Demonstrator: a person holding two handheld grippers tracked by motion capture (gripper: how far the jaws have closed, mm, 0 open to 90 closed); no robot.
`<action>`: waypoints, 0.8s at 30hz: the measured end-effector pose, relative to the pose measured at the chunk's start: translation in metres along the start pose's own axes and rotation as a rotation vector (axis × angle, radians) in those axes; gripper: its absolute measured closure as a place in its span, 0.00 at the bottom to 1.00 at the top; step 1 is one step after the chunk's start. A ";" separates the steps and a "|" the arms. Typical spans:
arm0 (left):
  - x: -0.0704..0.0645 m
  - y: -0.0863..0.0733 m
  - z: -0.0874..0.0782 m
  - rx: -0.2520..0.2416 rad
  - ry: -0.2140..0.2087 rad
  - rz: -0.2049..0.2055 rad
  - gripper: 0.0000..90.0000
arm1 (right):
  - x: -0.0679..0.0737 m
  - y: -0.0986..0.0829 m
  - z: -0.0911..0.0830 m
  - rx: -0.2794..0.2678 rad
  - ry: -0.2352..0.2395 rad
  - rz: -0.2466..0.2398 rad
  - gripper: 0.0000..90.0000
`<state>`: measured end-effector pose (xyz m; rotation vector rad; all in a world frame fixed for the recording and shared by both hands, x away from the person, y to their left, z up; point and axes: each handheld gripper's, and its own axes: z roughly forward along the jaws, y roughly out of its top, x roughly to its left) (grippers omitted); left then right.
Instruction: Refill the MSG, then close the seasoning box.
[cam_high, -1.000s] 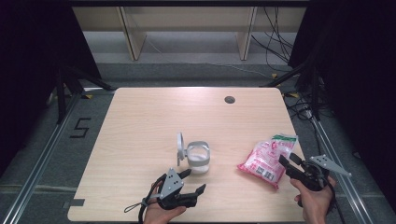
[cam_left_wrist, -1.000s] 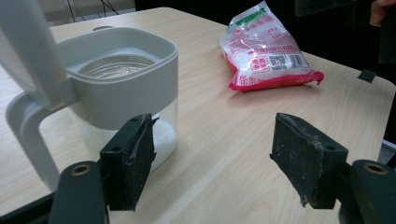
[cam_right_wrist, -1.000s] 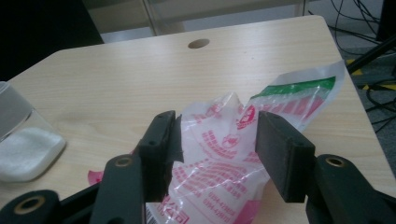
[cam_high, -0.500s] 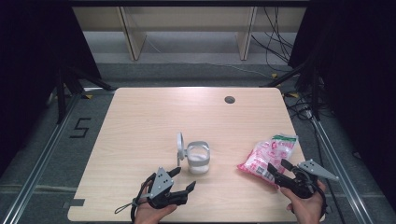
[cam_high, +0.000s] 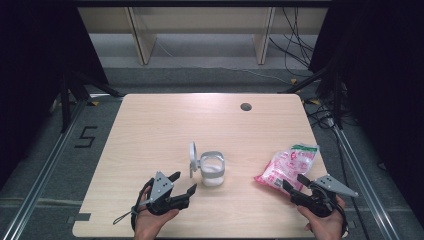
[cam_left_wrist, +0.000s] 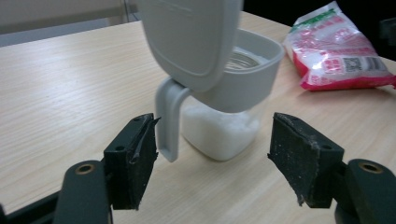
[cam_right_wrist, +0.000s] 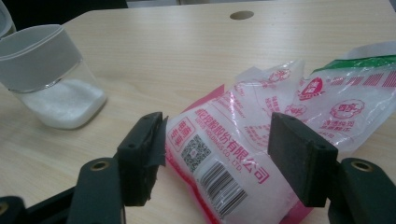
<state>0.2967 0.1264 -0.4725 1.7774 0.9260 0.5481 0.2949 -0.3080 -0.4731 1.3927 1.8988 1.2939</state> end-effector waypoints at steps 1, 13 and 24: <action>0.003 0.001 0.000 -0.001 0.004 0.001 0.40 | 0.001 0.000 0.000 0.002 0.004 0.003 0.41; 0.018 0.010 0.003 -0.021 0.020 0.037 0.78 | 0.008 -0.003 -0.002 0.002 0.020 0.033 0.41; 0.029 0.023 0.010 -0.021 -0.014 0.047 0.96 | 0.008 -0.004 -0.003 -0.002 0.027 0.030 0.41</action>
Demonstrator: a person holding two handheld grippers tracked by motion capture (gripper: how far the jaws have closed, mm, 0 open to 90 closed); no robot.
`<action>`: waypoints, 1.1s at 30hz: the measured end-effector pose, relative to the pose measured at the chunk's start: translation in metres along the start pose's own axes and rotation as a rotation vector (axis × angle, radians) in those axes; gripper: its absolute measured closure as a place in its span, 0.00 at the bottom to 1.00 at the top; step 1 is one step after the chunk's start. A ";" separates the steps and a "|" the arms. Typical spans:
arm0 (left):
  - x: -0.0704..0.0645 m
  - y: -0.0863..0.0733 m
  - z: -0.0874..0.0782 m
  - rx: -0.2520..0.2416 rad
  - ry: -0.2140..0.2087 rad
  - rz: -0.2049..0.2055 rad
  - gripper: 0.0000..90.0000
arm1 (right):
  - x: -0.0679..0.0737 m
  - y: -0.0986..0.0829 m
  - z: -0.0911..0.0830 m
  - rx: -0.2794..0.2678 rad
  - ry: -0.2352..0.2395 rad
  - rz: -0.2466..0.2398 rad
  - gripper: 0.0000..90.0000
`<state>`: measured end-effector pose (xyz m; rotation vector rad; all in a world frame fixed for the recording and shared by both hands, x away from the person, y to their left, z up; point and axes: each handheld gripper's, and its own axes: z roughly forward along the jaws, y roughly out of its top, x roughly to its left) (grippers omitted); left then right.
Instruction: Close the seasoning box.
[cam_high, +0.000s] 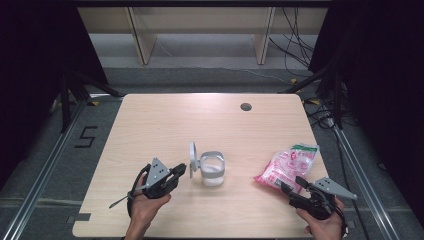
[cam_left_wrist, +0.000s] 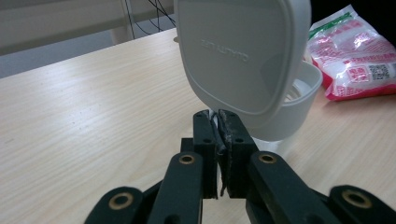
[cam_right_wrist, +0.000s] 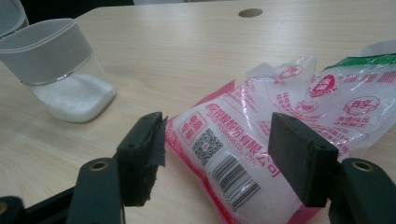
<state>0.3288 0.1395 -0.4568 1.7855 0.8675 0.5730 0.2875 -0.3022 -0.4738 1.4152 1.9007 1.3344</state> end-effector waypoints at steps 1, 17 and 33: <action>0.001 0.001 0.001 0.003 -0.011 0.005 0.96 | -0.003 0.000 0.001 -0.012 -0.005 -0.043 0.41; 0.001 0.011 0.006 -0.017 -0.059 0.063 0.99 | 0.001 0.000 -0.001 -0.005 0.001 -0.028 0.41; 0.000 0.015 0.008 -0.020 -0.064 0.061 0.99 | 0.003 0.000 -0.002 0.007 0.013 -0.020 0.41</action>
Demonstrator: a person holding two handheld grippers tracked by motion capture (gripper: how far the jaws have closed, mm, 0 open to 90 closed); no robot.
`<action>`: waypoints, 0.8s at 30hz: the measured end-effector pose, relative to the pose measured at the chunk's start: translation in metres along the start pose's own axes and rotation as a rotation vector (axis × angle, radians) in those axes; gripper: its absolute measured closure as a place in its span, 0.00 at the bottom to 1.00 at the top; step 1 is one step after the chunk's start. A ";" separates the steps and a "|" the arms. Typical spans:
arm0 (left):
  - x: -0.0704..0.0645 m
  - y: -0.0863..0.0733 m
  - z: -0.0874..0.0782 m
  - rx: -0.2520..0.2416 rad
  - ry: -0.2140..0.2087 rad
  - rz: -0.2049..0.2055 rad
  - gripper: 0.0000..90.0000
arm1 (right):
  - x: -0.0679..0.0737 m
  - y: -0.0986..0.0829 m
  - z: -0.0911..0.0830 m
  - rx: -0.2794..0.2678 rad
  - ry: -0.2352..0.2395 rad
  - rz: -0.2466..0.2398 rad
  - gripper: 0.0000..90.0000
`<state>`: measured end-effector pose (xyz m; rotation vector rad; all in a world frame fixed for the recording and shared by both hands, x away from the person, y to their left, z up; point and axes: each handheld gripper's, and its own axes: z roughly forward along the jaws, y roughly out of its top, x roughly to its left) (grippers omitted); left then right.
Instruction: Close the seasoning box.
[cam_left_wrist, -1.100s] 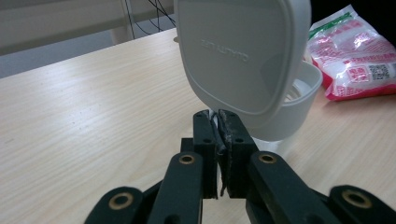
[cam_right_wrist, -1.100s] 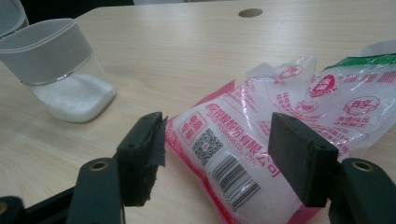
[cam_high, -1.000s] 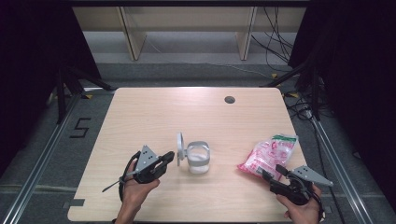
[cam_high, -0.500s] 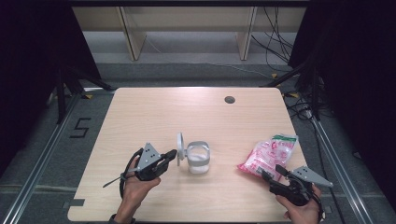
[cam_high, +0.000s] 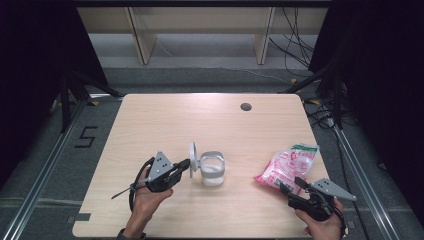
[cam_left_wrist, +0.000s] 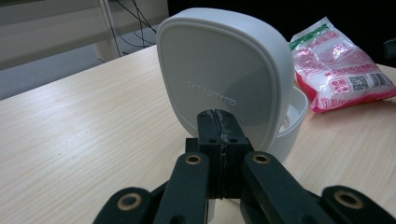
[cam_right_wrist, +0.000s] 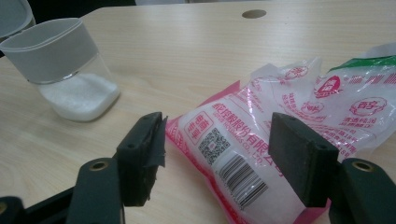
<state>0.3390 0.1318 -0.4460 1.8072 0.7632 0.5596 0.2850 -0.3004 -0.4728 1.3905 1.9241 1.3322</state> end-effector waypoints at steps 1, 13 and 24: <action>0.000 0.000 0.000 -0.002 0.001 0.002 0.99 | 0.000 0.000 0.000 0.000 0.001 0.000 0.41; 0.000 0.003 0.000 -0.007 -0.002 0.011 0.99 | -0.001 -0.001 0.000 0.007 -0.006 -0.016 0.41; -0.003 0.006 0.003 -0.007 -0.003 0.012 0.99 | -0.001 -0.001 0.002 0.000 -0.003 -0.020 0.41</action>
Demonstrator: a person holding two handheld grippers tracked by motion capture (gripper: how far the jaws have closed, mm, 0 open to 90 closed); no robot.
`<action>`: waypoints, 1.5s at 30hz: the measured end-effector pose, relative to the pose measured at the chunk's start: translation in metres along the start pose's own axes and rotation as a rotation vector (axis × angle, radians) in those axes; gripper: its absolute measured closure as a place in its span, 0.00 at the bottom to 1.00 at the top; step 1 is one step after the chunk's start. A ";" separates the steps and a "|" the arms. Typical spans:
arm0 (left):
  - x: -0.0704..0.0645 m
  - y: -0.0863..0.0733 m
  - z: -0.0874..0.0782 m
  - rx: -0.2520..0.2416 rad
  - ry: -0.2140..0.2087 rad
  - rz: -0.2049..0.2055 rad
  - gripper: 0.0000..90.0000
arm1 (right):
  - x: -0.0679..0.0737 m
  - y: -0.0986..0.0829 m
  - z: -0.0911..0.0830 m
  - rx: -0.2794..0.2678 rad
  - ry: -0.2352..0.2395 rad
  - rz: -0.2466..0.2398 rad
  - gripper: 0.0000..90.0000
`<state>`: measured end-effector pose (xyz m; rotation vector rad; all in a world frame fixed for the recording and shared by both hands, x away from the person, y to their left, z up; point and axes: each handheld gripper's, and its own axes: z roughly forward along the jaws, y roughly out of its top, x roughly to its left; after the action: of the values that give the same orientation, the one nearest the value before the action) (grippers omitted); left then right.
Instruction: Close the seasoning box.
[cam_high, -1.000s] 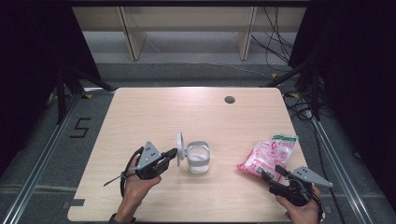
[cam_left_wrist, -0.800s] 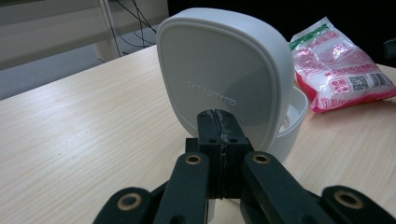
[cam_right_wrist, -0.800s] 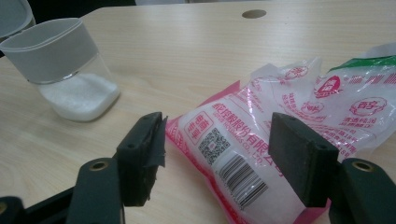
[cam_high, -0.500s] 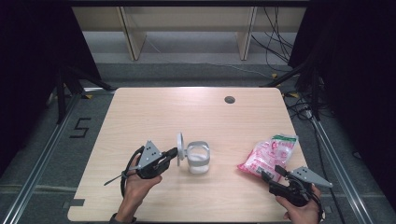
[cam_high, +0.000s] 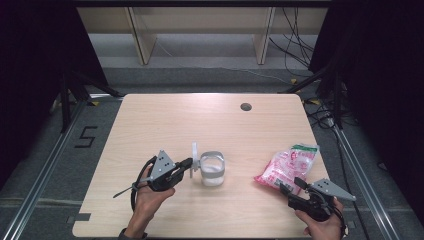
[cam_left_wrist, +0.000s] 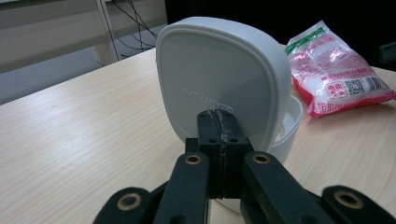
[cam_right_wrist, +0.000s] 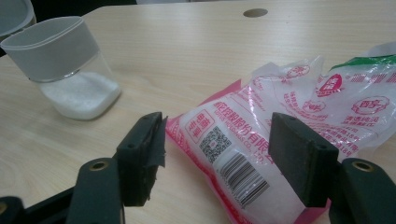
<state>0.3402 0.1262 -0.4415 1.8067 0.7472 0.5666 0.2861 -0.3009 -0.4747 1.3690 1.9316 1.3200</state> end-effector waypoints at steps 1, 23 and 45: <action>0.000 0.000 0.000 0.000 0.000 0.000 0.99 | 0.000 0.000 0.000 0.000 -0.002 0.000 0.41; -0.004 0.006 0.005 -0.009 -0.014 0.014 0.99 | 0.001 0.000 0.001 -0.012 0.001 -0.003 0.41; -0.008 0.007 0.002 -0.005 -0.112 -0.041 0.58 | 0.001 0.000 0.000 -0.015 0.010 -0.011 0.41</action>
<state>0.3377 0.1179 -0.4354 1.7988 0.7044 0.4358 0.2856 -0.2997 -0.4749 1.3450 1.9289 1.3365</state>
